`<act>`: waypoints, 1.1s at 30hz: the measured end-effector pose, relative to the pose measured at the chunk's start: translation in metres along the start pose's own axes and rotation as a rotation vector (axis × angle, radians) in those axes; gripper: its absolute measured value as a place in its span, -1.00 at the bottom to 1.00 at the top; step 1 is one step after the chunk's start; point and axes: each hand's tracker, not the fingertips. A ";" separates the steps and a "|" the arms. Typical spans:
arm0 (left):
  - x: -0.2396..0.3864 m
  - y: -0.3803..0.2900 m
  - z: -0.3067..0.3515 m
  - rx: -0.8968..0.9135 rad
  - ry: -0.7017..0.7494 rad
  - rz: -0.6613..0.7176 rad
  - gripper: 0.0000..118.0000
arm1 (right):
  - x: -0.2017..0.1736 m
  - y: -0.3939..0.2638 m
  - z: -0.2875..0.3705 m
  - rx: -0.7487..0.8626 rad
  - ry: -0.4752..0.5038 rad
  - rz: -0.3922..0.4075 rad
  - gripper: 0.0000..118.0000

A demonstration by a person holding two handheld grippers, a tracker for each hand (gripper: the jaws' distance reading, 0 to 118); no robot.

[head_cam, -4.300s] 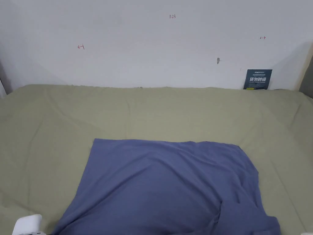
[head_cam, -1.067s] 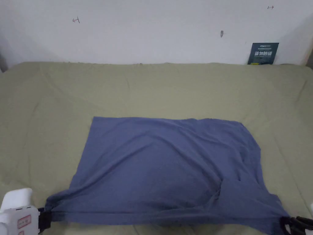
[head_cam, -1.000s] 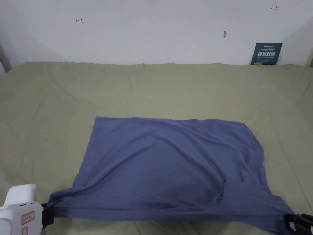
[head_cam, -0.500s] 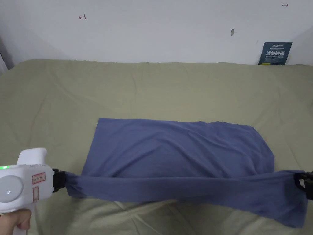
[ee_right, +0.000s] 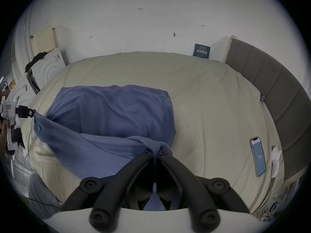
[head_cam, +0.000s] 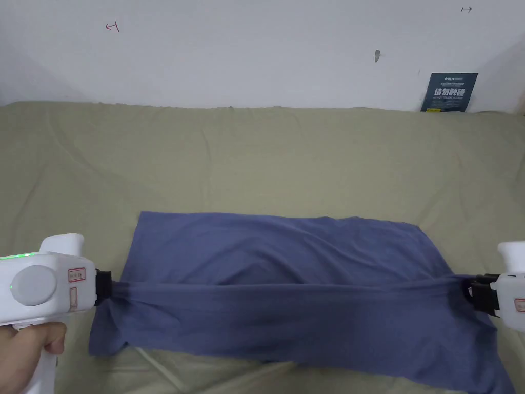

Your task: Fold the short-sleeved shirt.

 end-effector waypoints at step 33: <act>-0.022 -0.125 0.055 0.107 -0.013 0.007 -1.00 | -0.037 -0.129 0.089 0.222 -0.088 -0.112 -0.99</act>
